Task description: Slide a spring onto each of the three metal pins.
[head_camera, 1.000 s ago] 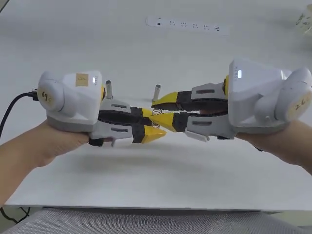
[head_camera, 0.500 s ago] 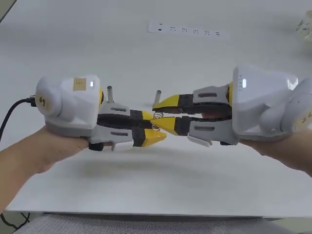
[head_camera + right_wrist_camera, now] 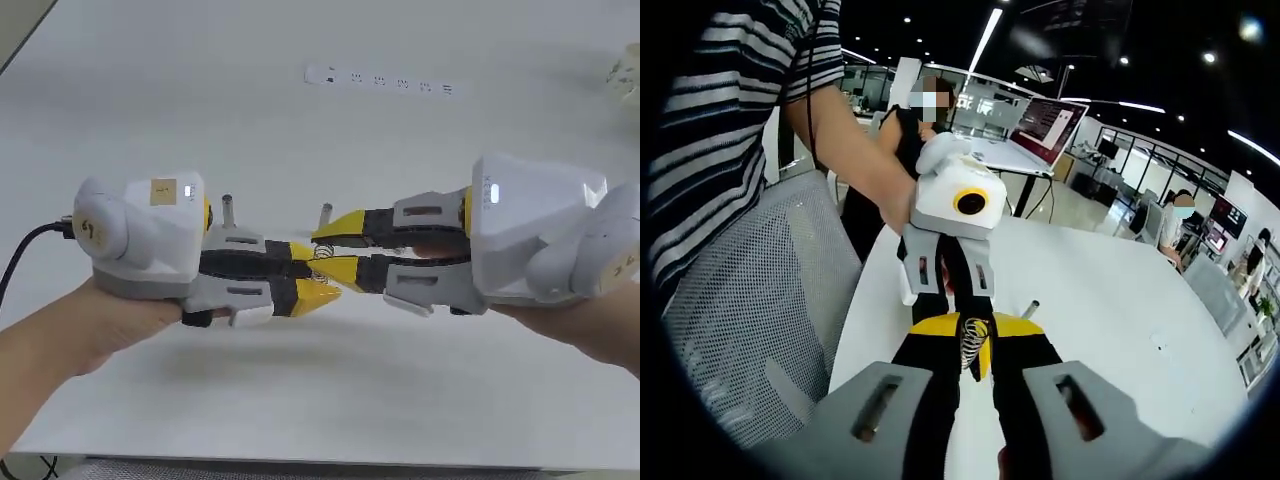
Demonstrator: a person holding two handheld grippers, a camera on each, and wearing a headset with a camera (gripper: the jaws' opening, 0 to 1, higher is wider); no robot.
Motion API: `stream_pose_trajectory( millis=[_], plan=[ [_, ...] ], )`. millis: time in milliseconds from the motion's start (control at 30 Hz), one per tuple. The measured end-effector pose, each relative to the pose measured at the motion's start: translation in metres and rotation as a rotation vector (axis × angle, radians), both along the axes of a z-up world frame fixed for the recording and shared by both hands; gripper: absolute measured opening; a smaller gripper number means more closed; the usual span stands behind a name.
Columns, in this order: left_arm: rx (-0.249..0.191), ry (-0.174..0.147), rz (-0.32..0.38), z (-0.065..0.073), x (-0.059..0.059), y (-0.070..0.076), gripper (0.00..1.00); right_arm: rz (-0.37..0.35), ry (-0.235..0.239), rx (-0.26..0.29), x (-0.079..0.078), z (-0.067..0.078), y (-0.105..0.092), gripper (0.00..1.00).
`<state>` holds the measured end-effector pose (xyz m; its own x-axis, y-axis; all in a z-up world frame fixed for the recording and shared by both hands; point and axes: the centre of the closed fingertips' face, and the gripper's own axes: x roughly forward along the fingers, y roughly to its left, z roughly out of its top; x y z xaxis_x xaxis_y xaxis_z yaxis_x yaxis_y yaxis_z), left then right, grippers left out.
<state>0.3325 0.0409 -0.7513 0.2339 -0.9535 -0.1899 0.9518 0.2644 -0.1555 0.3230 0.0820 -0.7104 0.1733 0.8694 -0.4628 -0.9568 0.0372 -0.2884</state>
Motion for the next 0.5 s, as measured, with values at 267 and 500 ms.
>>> stream_pose_trajectory(
  millis=[267,500],
  plan=[
    [-0.005,0.008,0.017,0.0015,0.0019,-0.0006,0.10,-0.005,0.000,-0.006,0.0017,0.0013,-0.0010,0.12],
    [-0.005,-0.001,0.035,0.0036,0.0045,0.0004,0.18,-0.005,-0.001,-0.007,0.0019,0.0026,-0.0004,0.12]
  ],
)
